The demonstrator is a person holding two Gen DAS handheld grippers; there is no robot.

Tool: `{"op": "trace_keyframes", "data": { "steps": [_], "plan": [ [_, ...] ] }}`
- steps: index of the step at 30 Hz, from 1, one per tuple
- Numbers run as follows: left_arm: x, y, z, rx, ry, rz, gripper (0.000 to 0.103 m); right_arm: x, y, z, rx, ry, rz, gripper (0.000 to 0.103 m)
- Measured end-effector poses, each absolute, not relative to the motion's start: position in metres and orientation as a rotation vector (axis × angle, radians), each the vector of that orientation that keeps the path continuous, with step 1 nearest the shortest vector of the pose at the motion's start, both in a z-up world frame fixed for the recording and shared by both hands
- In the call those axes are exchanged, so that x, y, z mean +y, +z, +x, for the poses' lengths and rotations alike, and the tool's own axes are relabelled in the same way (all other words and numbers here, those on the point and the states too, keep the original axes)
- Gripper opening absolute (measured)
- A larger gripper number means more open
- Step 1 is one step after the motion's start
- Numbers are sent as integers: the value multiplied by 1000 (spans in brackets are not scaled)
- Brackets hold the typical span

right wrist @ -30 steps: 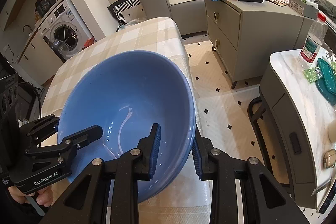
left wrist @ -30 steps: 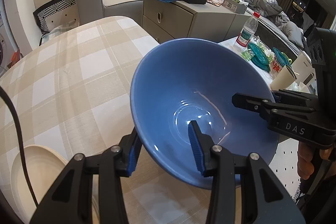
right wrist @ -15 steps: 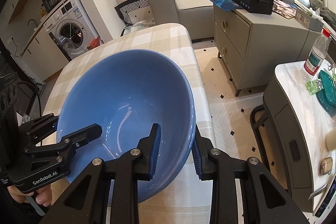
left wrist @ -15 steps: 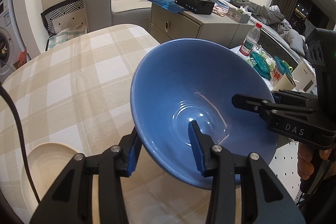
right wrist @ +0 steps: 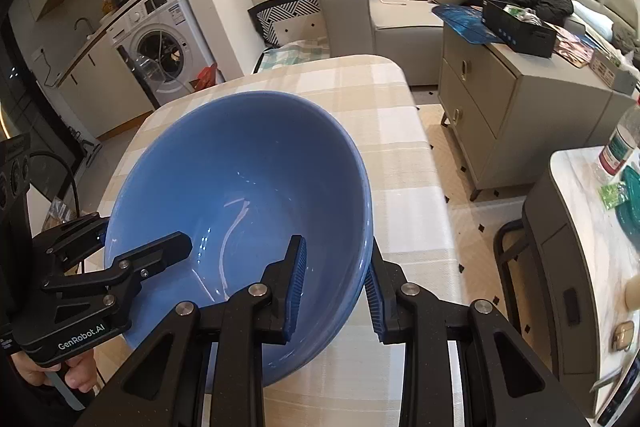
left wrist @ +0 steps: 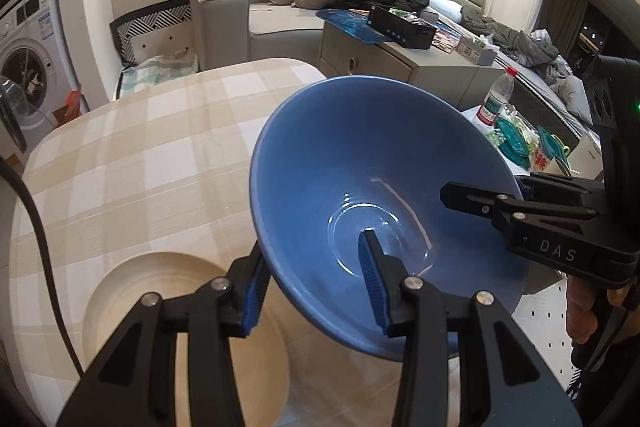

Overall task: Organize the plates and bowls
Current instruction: 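Lift the nested bowl stack with both grippers and carry it over the cream plates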

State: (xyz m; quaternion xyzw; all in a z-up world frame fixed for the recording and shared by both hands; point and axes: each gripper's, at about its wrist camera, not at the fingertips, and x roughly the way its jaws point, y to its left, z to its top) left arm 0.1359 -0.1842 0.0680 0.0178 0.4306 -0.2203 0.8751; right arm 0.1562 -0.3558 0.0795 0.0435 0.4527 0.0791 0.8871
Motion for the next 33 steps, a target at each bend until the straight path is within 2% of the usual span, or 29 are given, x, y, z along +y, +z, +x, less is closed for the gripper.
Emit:
{"op": "trace_keyframes", "data": {
  "steps": [33],
  "plan": [
    [-28, 70, 93, 882, -214, -83, 42, -183, 79, 158, 971, 406, -31, 28]
  ]
}}
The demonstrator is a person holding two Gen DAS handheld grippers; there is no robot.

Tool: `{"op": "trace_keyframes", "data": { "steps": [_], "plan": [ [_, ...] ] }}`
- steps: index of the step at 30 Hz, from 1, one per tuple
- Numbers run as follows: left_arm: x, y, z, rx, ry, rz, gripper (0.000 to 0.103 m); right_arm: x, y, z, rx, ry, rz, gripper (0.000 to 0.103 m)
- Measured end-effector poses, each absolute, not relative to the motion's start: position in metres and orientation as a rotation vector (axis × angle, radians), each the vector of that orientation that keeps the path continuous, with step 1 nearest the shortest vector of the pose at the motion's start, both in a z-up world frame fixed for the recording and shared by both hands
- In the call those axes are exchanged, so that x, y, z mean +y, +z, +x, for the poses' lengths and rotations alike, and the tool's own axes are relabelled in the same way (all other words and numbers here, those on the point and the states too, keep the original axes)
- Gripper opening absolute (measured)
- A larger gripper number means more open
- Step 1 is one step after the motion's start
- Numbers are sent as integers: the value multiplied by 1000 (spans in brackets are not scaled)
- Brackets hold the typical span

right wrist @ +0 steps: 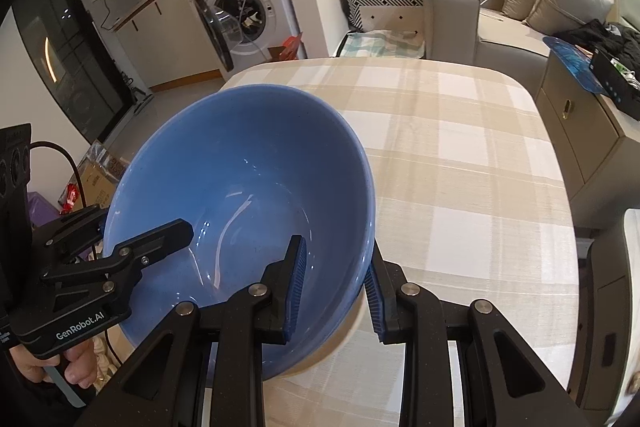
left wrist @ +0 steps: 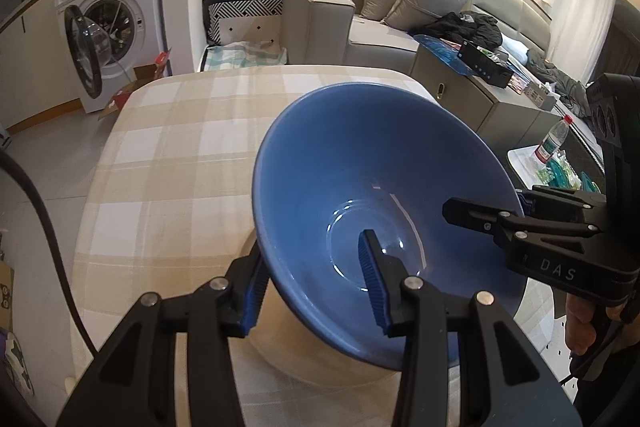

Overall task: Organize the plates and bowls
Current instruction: 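Lift the nested bowl stack with both grippers and carry it over the cream plates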

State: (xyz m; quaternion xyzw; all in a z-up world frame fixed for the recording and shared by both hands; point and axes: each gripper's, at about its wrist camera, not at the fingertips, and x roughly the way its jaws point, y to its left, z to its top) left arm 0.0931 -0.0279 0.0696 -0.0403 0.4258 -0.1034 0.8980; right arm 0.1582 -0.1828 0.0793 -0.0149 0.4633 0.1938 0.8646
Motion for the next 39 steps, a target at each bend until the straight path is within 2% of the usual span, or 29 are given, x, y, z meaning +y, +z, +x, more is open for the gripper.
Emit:
{"op": "trace_keyframes", "data": {
  "steps": [13, 39],
  "plan": [
    [-13, 43, 86, 927, -182, -109, 42, -160, 47, 159, 1032, 429, -52, 28],
    [-23, 30, 92, 962, -203, -98, 44, -169, 31, 170, 1060, 418, -37, 30]
  ]
}}
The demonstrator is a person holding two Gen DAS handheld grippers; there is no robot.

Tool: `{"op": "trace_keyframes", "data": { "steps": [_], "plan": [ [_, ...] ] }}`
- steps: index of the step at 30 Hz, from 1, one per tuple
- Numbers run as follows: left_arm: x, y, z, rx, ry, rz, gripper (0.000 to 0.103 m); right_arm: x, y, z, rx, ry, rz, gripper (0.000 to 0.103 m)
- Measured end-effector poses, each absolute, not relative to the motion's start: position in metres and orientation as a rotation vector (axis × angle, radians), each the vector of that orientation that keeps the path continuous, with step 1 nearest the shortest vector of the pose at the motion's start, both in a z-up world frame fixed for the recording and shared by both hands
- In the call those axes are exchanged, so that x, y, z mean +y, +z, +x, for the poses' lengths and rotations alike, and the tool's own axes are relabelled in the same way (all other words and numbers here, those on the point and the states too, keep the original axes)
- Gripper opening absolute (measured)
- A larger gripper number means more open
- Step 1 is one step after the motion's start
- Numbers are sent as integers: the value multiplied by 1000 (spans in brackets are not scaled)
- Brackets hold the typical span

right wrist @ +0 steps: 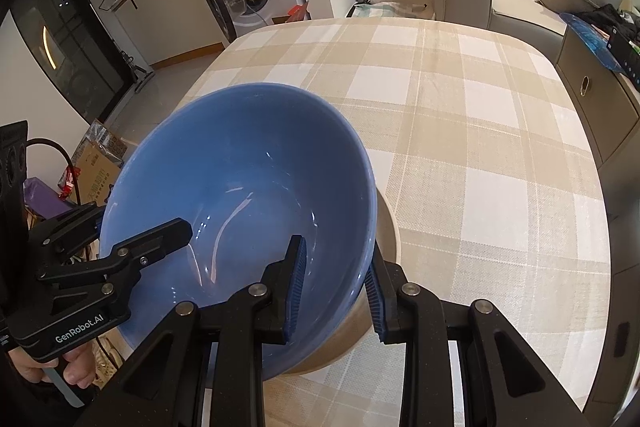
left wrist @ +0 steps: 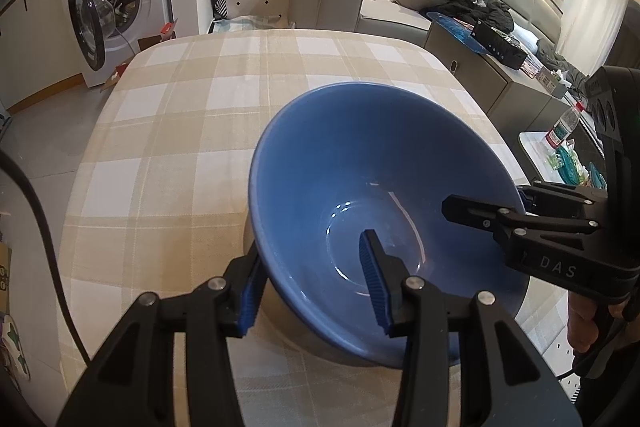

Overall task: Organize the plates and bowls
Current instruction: 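Lift the nested bowl stack with both grippers and carry it over the cream plates, then lower the bowl stack onto the cream plate stack with both grippers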

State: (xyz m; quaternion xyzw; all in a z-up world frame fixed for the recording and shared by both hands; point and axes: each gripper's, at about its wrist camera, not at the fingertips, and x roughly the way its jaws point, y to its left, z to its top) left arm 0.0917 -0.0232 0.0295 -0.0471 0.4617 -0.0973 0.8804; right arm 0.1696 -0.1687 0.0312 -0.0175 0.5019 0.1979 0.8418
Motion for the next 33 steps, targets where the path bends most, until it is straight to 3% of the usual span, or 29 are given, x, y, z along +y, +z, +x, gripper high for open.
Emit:
{"op": "trace_keyframes", "data": {
  "steps": [17, 19, 22, 25, 27, 28, 29, 30, 32, 33],
  "plan": [
    [-22, 29, 90, 948, -225, -115, 52, -170, 32, 164, 1045, 426, -37, 32],
    [-22, 30, 90, 943, -231, -120, 55, -171, 32, 163, 1043, 444, -22, 36],
    [-21, 32, 88, 925, -231, -112, 66, -175, 36, 161, 1022, 455, -12, 53],
    [-20, 35, 87, 907, -229, -107, 66, -182, 40, 160, 1010, 456, -4, 60],
    [-18, 37, 87, 900, -235, -121, 69, -185, 41, 159, 1004, 460, 3, 75],
    [-17, 37, 87, 897, -237, -127, 73, -188, 43, 158, 1000, 464, 8, 78],
    [-16, 38, 86, 890, -233, -136, 86, -190, 44, 157, 995, 468, 12, 83],
    [-15, 39, 85, 880, -225, -145, 93, -191, 46, 155, 986, 476, 15, 87],
    [-13, 42, 83, 859, -222, -162, 94, -193, 49, 153, 969, 489, 11, 89],
    [-12, 43, 82, 855, -224, -167, 100, -193, 50, 151, 959, 495, 4, 92]
  ]
}}
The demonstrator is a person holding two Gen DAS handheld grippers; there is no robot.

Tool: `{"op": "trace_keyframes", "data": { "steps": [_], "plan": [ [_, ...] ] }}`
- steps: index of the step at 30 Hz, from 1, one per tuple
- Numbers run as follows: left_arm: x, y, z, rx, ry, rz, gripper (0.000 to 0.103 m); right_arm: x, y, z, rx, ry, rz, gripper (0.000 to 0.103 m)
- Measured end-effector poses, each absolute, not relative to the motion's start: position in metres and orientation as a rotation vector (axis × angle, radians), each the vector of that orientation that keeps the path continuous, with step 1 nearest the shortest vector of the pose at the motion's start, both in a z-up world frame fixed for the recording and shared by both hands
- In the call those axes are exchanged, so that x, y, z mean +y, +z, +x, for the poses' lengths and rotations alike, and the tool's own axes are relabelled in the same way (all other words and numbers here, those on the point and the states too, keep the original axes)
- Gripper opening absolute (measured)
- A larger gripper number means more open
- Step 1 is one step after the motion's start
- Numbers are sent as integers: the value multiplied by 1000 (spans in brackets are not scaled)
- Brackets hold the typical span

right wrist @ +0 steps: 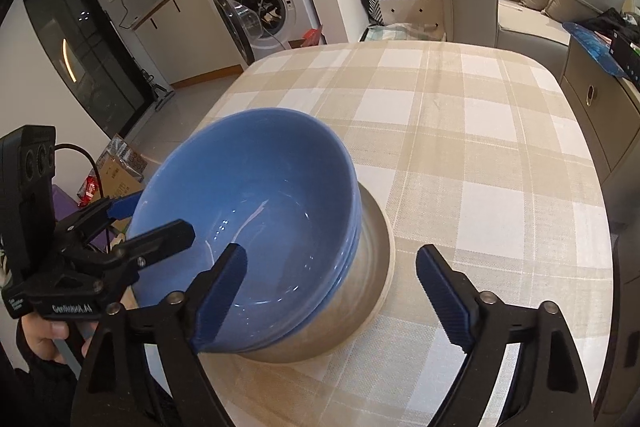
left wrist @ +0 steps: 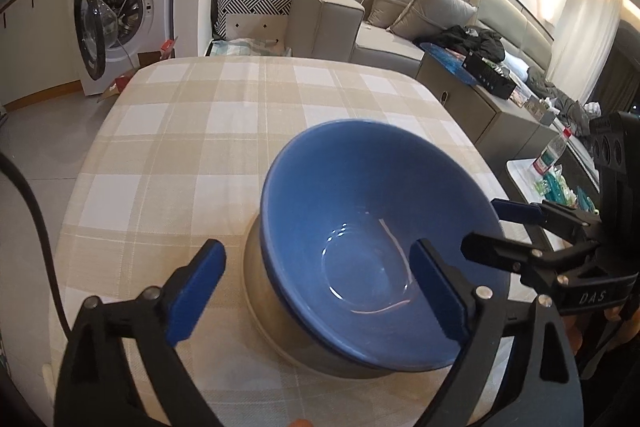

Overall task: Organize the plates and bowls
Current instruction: 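Lower the bowl stack onto the cream plate stack with both grippers, then open both grippers and pull them back from the bowls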

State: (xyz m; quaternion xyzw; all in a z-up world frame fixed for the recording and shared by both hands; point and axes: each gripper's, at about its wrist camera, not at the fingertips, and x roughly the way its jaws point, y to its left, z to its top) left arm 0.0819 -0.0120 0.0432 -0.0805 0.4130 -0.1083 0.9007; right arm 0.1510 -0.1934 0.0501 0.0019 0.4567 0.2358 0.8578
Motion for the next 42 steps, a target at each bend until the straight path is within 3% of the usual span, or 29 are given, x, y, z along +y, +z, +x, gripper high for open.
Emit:
{"op": "trace_keyframes", "data": {
  "steps": [3, 13, 30, 42],
  "plan": [
    [-11, 50, 76, 811, -214, -157, 103, -195, 52, 146, 927, 498, -9, 103],
    [1, 60, 51, 720, -184, -126, 103, -203, 53, 128, 826, 539, 31, 103],
    [20, 52, -24, 534, -101, -127, 103, -251, 52, 37, 471, 553, 108, 103],
    [16, 31, -69, 447, -45, -85, 103, -250, 35, -15, 405, 497, 5, 103]
  ]
}}
